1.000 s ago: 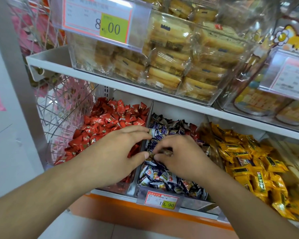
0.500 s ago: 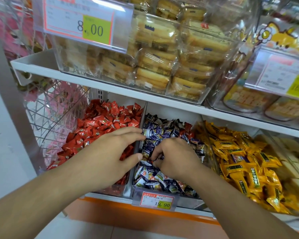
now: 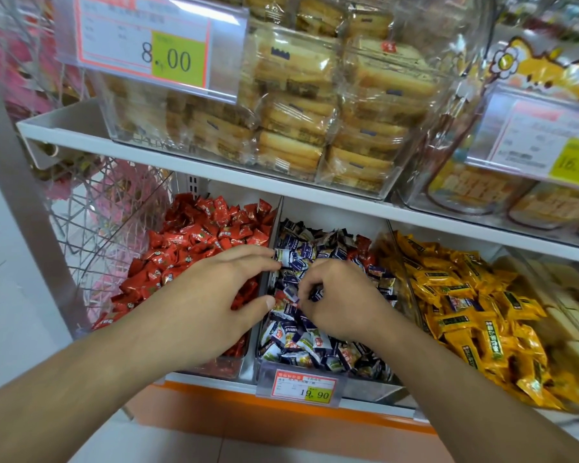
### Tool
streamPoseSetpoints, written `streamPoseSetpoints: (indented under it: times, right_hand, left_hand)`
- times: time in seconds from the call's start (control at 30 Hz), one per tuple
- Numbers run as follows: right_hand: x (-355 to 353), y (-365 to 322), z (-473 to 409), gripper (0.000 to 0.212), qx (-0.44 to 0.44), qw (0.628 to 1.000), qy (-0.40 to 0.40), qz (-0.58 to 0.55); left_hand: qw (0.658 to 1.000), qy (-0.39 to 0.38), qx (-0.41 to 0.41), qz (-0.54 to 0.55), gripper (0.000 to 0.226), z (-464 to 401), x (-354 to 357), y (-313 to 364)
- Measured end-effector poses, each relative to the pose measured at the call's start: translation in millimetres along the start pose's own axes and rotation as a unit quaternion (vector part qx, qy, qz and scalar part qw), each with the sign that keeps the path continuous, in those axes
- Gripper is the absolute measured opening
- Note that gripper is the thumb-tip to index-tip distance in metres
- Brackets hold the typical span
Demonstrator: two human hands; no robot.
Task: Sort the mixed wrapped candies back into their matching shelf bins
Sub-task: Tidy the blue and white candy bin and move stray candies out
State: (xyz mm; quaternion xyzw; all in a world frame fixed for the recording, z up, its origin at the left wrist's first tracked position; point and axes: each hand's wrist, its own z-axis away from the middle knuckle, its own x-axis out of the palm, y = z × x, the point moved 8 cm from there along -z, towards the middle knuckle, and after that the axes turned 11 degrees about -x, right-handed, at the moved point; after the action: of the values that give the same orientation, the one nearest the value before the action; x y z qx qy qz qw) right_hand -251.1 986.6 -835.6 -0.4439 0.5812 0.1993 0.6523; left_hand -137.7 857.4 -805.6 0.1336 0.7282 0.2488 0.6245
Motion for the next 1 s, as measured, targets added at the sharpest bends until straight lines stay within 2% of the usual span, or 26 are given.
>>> streamPoseSetpoints:
  times: [0.23, 0.33, 0.43, 0.53, 0.6, 0.7, 0.77, 0.83, 0.9, 1.0]
  right_hand:
    - [-42.7, 2.9, 14.3, 0.018, 0.041, 0.993, 0.044, -0.098]
    - [-56.0, -12.2, 18.0, 0.016, 0.031, 0.987, 0.053, -0.148]
    - [-62.1, -44.4, 16.5, 0.013, -0.030, 0.977, 0.039, -0.208]
    - [-65.4, -56.9, 15.2, 0.012, -0.042, 0.965, 0.060, -0.252]
    - [-64.2, -42.9, 14.0, 0.014, -0.019, 0.972, 0.089, -0.215]
    - [-47.9, -17.7, 12.1, 0.013, 0.013, 0.992, 0.069, -0.105]
    - [-23.4, -14.1, 11.9, 0.027, 0.004, 0.998, -0.006, -0.057]
    - [-1.2, -19.6, 11.9, 0.037, -0.032, 0.997, -0.073, -0.024]
    - [8.4, -21.2, 11.0, 0.032, -0.051, 0.994, -0.099, -0.001]
    - [3.8, -11.8, 10.4, 0.021, -0.028, 0.992, -0.122, -0.004]
  left_hand:
    - [1.000, 0.005, -0.006, 0.007, 0.048, 1.5, -3.3, 0.5]
    - [0.999, 0.031, -0.016, 0.026, 0.049, 4.0, -12.2, 4.0]
    - [0.988, 0.040, -0.043, 0.140, 0.054, 4.9, -20.8, 5.4]
    - [0.969, 0.055, -0.079, 0.226, 0.028, 2.9, -30.8, -5.3]
    - [0.968, 0.103, -0.120, 0.193, 0.021, 2.5, -41.4, -22.5]
    - [0.979, 0.123, -0.160, 0.025, 0.037, 5.3, -46.1, -35.4]
    - [0.987, 0.095, -0.127, -0.003, 0.051, 5.6, -39.4, -28.3]
    - [0.995, 0.057, -0.079, 0.000, 0.055, 5.3, -29.1, -13.0]
    - [0.999, 0.018, -0.046, 0.003, 0.057, 3.3, -15.1, -3.4]
    - [1.000, -0.013, -0.026, -0.012, 0.057, 2.0, -3.2, -1.0]
